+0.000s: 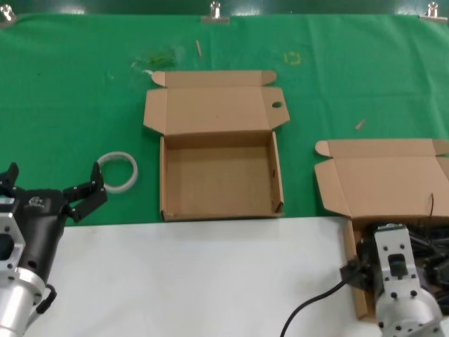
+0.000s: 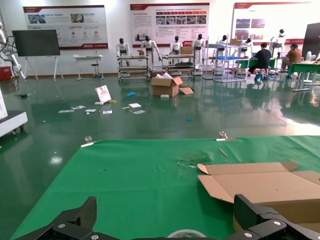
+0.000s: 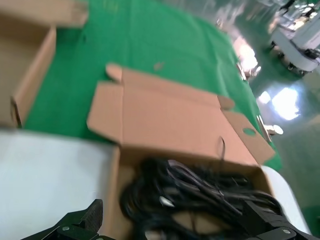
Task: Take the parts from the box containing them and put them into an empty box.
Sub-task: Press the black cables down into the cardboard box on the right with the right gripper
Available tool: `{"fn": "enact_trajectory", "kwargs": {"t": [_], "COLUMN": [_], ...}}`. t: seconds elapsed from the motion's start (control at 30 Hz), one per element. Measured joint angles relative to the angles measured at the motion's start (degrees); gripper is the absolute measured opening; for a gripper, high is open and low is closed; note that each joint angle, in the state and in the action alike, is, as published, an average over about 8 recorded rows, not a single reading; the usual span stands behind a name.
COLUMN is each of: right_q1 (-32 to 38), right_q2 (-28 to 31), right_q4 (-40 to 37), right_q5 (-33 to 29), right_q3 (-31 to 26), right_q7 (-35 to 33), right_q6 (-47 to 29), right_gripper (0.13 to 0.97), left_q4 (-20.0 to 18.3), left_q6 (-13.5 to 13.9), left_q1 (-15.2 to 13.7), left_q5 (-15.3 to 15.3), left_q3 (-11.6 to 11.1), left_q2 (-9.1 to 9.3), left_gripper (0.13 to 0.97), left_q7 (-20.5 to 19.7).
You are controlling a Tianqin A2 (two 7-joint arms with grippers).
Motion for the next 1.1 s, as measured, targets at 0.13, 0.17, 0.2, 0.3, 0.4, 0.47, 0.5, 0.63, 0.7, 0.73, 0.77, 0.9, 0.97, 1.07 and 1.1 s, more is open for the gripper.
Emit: {"fn": "enact_trajectory", "kwargs": {"t": [0.13, 0.17, 0.2, 0.3, 0.4, 0.47, 0.5, 0.63, 0.7, 0.73, 0.77, 0.9, 0.97, 1.07, 1.1], "right_q1": [0.81, 1.14, 1.54, 2.94, 4.63, 5.73, 6.25, 7.95, 8.52, 8.77, 8.98, 9.63, 9.89, 10.28, 10.42], "right_q2": [0.00, 0.00, 0.00, 0.00, 0.00, 0.00, 0.00, 0.00, 0.00, 0.00, 0.00, 0.00, -0.01, -0.01, -0.01], "right_q4": [1.20, 1.31, 1.37, 1.30, 0.88, 0.40, 0.10, -1.50, -2.58, -3.19, -3.79, -6.07, -7.02, -8.23, -8.62], "right_q5": [3.08, 3.64, 4.17, 5.38, 6.16, 6.48, 6.61, 7.03, 7.30, 7.46, 7.62, 8.28, 8.52, 8.74, 8.80], "right_q3": [1.66, 2.09, 2.52, 3.66, 4.58, 5.07, 5.29, 6.13, 6.60, 6.87, 7.15, 8.36, 9.03, 10.12, 10.50], "right_q7": [-10.26, -12.59, -14.97, -21.34, -26.95, -30.11, -31.55, -36.29, -38.15, -39.04, -39.85, -42.62, -43.82, -45.56, -46.17], "right_q6": [5.13, 6.03, 6.87, 8.70, 9.90, 10.44, 10.65, 11.07, 10.96, 10.83, 10.66, 9.72, 9.19, 8.40, 8.12], "right_gripper": [0.966, 0.966, 0.966, 0.966, 0.966, 0.966, 0.966, 0.966, 0.966, 0.966, 0.966, 0.966, 0.966, 0.966, 0.966], "left_q4": [0.00, 0.00, 0.00, 0.00, 0.00, 0.00, 0.00, 0.00, 0.00, 0.00, 0.00, 0.00, 0.00, 0.00, 0.00], "left_q6": [0.00, 0.00, 0.00, 0.00, 0.00, 0.00, 0.00, 0.00, 0.00, 0.00, 0.00, 0.00, 0.00, 0.00, 0.00], "left_q1": [0.00, 0.00, 0.00, 0.00, 0.00, 0.00, 0.00, 0.00, 0.00, 0.00, 0.00, 0.00, 0.00, 0.00, 0.00], "left_q5": [0.00, 0.00, 0.00, 0.00, 0.00, 0.00, 0.00, 0.00, 0.00, 0.00, 0.00, 0.00, 0.00, 0.00, 0.00], "left_q3": [0.00, 0.00, 0.00, 0.00, 0.00, 0.00, 0.00, 0.00, 0.00, 0.00, 0.00, 0.00, 0.00, 0.00, 0.00], "left_q2": [0.00, 0.00, 0.00, 0.00, 0.00, 0.00, 0.00, 0.00, 0.00, 0.00, 0.00, 0.00, 0.00, 0.00, 0.00], "left_gripper": [0.965, 0.965, 0.965, 0.965, 0.965, 0.965, 0.965, 0.965, 0.965, 0.965, 0.965, 0.965, 0.965, 0.965, 0.965], "left_q7": [0.00, 0.00, 0.00, 0.00, 0.00, 0.00, 0.00, 0.00, 0.00, 0.00, 0.00, 0.00, 0.00, 0.00, 0.00]}}
